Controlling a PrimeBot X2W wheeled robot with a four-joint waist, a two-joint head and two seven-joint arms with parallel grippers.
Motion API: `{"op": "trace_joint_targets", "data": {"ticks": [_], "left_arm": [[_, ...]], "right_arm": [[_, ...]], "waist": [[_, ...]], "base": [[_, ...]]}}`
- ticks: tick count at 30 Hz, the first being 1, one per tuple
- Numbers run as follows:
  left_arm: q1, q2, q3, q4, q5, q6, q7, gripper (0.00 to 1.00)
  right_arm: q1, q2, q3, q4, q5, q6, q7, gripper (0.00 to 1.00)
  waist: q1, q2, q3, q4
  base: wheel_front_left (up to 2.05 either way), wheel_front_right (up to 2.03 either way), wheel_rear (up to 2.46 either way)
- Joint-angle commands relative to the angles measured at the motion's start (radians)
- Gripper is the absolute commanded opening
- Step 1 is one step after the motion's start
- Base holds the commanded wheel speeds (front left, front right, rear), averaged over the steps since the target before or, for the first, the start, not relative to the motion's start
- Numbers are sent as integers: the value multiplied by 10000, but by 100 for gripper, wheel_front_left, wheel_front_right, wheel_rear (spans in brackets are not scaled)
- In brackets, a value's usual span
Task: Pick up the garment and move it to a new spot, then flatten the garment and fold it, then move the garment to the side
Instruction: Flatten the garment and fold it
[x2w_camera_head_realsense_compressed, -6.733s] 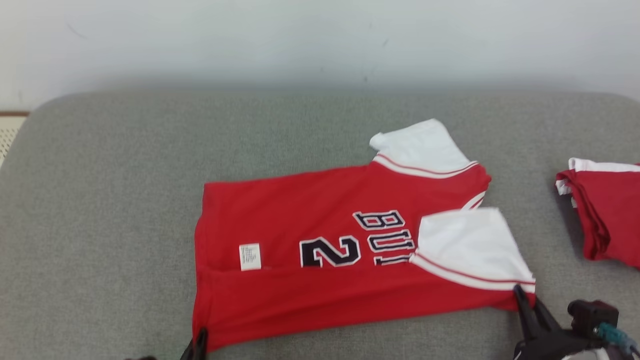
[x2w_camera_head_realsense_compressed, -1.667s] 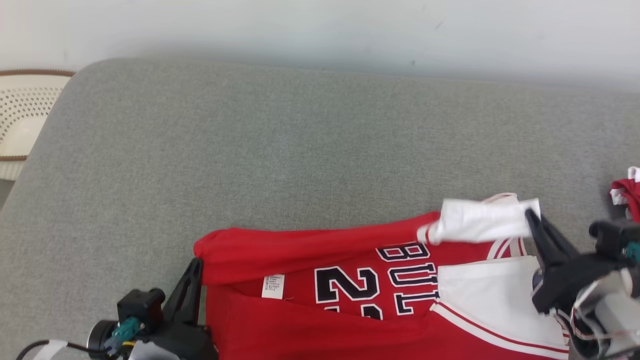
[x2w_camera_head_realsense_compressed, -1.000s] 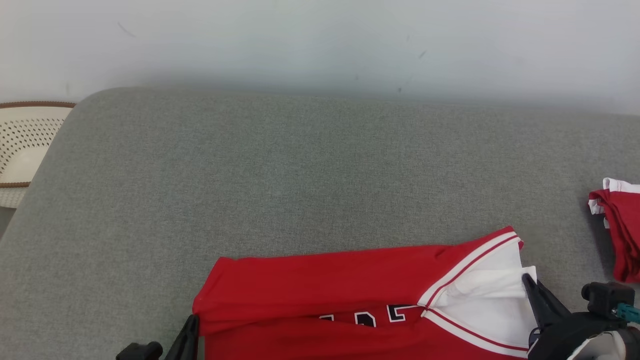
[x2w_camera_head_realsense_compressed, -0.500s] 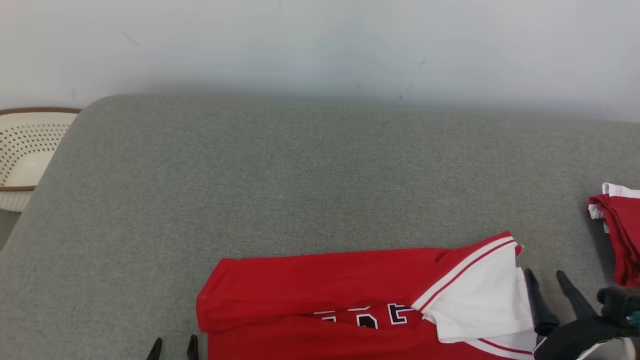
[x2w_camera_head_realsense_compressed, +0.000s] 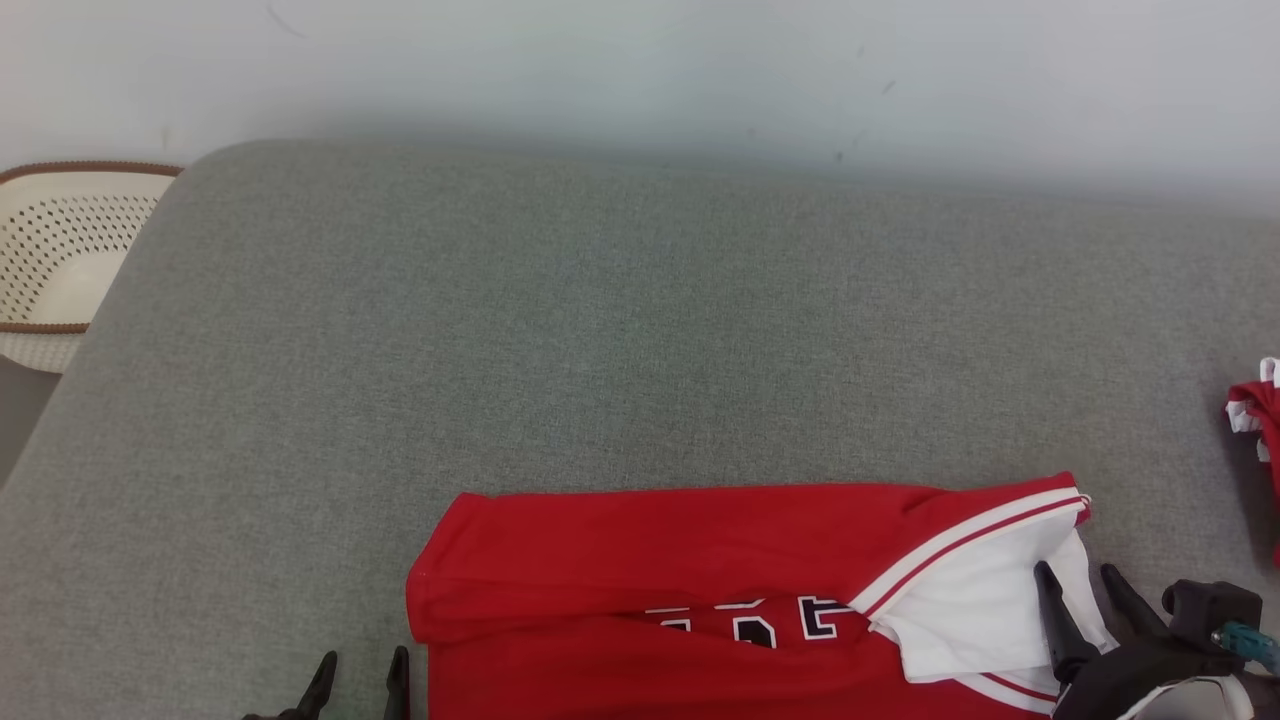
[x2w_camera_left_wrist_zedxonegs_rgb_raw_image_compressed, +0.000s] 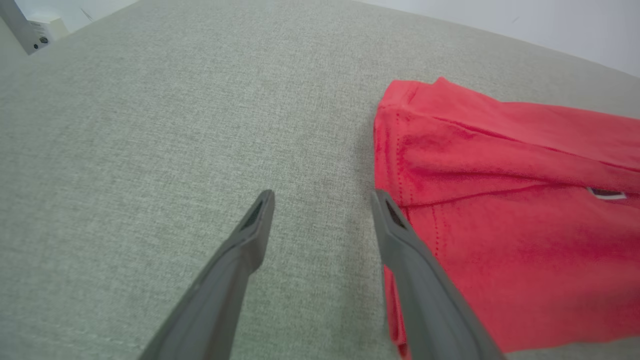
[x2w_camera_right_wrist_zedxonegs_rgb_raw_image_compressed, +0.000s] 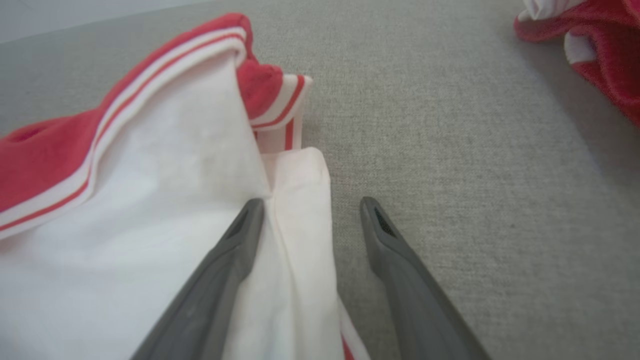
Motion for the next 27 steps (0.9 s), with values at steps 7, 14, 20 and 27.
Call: {"op": "trace_joint_targets", "data": {"ticks": [7,14,20,27], "left_arm": [[-295,10,-219,-155,-176,36,-9,100],[-330,8,-411,-398,-104,12,-9,100],[-116,10,-457,-442,-144,8,-9,100],[-21,10,-484,-538,-153,-32,-9,100]], "right_arm": [[-337,553,1171,450,793,33,144,100],[-588,320,2513,573,1903,52,174,0],[-781,-267,2399,674,2329,-16,131,0],[-790,-708,964,711,1901,-25,29,0]], "waist": [[0,0,434,112],[0,0,406,182],[0,0,218,100],[0,0,-45,-129]], "base": [[0,0,0],[0,0,0],[0,0,0],[0,0,0]]}}
